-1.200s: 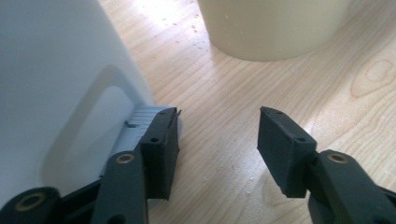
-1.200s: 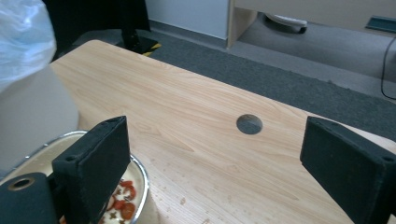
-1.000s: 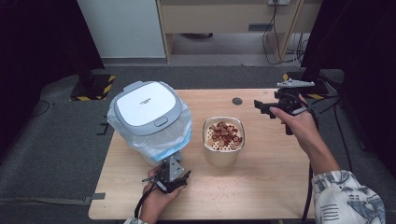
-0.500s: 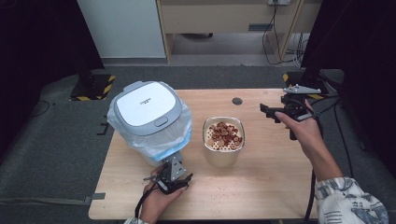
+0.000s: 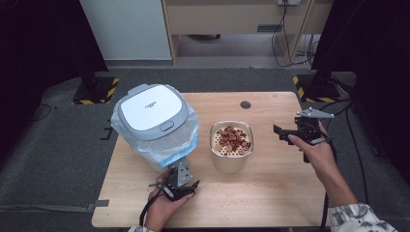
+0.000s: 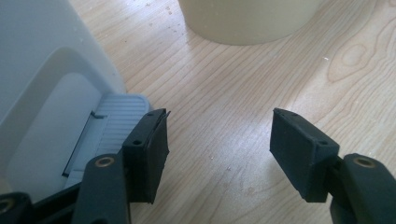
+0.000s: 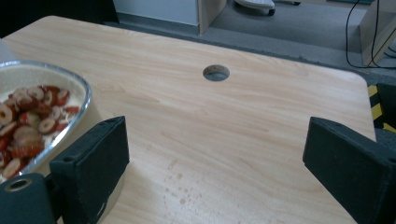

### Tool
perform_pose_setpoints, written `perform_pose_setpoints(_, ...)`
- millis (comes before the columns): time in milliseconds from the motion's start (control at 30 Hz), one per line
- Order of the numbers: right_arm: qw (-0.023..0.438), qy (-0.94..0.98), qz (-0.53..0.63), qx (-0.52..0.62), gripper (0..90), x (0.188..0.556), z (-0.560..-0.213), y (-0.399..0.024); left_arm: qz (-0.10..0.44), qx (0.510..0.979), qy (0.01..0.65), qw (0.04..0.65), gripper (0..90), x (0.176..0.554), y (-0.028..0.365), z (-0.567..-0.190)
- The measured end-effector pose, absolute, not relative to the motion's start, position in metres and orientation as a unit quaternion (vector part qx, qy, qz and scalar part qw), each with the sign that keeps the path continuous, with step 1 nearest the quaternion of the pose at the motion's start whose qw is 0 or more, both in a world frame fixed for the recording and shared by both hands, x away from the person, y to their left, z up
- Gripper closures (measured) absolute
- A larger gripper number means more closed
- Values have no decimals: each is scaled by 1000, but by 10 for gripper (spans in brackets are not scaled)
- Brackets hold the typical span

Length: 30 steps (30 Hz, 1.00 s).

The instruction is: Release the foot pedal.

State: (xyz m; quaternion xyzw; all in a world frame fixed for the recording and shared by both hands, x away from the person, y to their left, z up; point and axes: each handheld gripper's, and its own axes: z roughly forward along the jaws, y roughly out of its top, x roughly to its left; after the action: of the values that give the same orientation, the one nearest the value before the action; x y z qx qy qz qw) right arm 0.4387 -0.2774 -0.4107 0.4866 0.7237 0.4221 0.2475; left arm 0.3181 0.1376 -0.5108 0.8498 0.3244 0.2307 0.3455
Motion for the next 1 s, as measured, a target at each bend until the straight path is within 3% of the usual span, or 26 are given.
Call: perform_pose_setpoints(1000,215,735,382,518,84,415,-493,-277,229,850,324,346,336,319,139,-510)
